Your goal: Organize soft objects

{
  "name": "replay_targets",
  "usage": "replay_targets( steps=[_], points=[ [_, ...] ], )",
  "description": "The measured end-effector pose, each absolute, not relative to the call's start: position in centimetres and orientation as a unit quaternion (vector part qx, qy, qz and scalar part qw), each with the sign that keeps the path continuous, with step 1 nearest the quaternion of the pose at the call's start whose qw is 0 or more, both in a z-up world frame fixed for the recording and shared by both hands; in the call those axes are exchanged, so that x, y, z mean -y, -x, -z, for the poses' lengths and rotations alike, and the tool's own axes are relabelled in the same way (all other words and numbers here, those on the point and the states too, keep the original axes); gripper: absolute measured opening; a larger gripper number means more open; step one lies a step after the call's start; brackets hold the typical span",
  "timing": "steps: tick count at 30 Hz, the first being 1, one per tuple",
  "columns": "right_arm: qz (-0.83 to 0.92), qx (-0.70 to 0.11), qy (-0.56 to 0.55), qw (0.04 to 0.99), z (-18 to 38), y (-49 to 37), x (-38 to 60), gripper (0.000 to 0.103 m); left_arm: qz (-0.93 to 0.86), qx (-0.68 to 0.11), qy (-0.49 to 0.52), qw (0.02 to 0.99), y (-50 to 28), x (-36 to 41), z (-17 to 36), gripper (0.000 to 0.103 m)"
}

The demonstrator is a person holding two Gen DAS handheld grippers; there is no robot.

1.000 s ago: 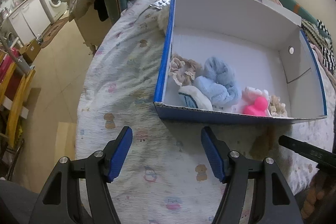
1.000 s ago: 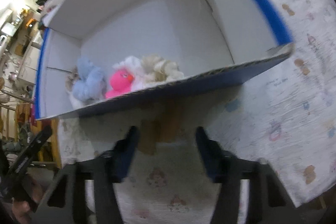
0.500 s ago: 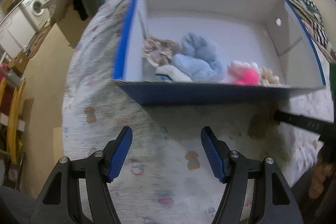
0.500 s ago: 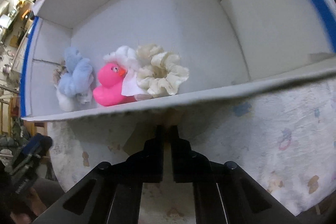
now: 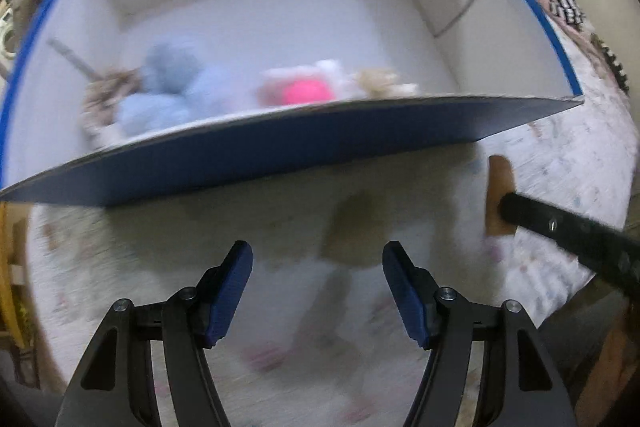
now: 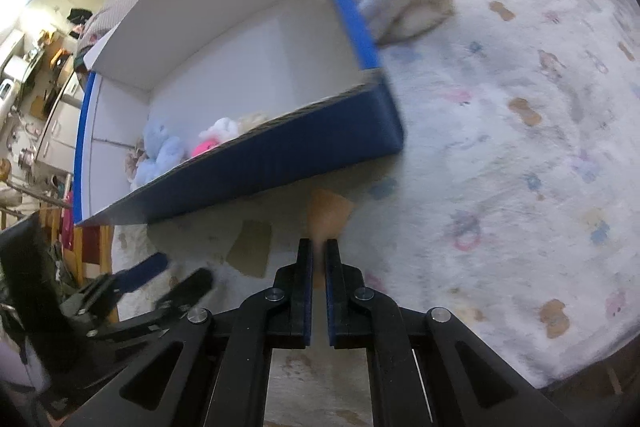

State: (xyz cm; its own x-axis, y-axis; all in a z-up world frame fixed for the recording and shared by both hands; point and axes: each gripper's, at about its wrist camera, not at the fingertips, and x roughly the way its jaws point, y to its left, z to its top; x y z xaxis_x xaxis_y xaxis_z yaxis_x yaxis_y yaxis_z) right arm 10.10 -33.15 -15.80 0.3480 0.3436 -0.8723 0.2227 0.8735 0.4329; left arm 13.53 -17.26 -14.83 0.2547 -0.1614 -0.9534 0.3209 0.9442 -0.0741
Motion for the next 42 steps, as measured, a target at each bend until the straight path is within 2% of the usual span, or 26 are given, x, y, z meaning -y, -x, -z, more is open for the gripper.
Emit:
replay_targets(
  steps=[3, 8, 10, 12, 13, 15, 19, 27, 42],
  points=[
    [-0.039, -0.562, -0.261, 0.784, 15.7, -9.8, 33.9, 0.007, 0.168, -0.612, -0.063, 0.77, -14.3, 18.8, 16.8, 0.064],
    [-0.042, -0.557, -0.271, 0.784, 15.4, -9.3, 35.1, 0.007, 0.156, -0.616, -0.052, 0.77, -14.8, 18.9, 17.7, 0.05],
    [-0.045, -0.558, -0.271, 0.783, 15.4, -9.0, 35.4, 0.007, 0.159, -0.618, -0.035, 0.769, -14.9, 18.4, 17.6, 0.049],
    [-0.047, -0.56, -0.267, 0.783, 15.6, -9.1, 35.2, 0.007, 0.156, -0.62, -0.022, 0.769, -15.0, 17.9, 17.6, 0.04],
    [-0.047, -0.562, -0.266, 0.782, 15.6, -9.1, 35.0, 0.007, 0.154, -0.621, -0.024, 0.768, -15.1, 17.8, 17.6, 0.03],
    [-0.051, -0.562, -0.266, 0.781, 15.6, -9.4, 34.4, 0.007, 0.158, -0.625, -0.023, 0.764, -15.1, 17.6, 17.7, 0.026],
    [-0.055, -0.557, -0.259, 0.787, 15.0, -9.2, 34.3, 0.007, 0.162, -0.614, -0.029, 0.772, -14.9, 17.4, 16.9, 0.008],
    [-0.057, -0.553, -0.25, 0.793, 14.6, -9.3, 33.9, 0.007, 0.139, -0.611, -0.027, 0.779, -14.2, 14.8, 15.1, 0.006],
    [-0.085, -0.537, -0.212, 0.812, 12.6, -8.9, 30.9, 0.007, 0.065, -0.58, 0.0, 0.812, -10.9, 5.4, 10.5, 0.006]
  ],
)
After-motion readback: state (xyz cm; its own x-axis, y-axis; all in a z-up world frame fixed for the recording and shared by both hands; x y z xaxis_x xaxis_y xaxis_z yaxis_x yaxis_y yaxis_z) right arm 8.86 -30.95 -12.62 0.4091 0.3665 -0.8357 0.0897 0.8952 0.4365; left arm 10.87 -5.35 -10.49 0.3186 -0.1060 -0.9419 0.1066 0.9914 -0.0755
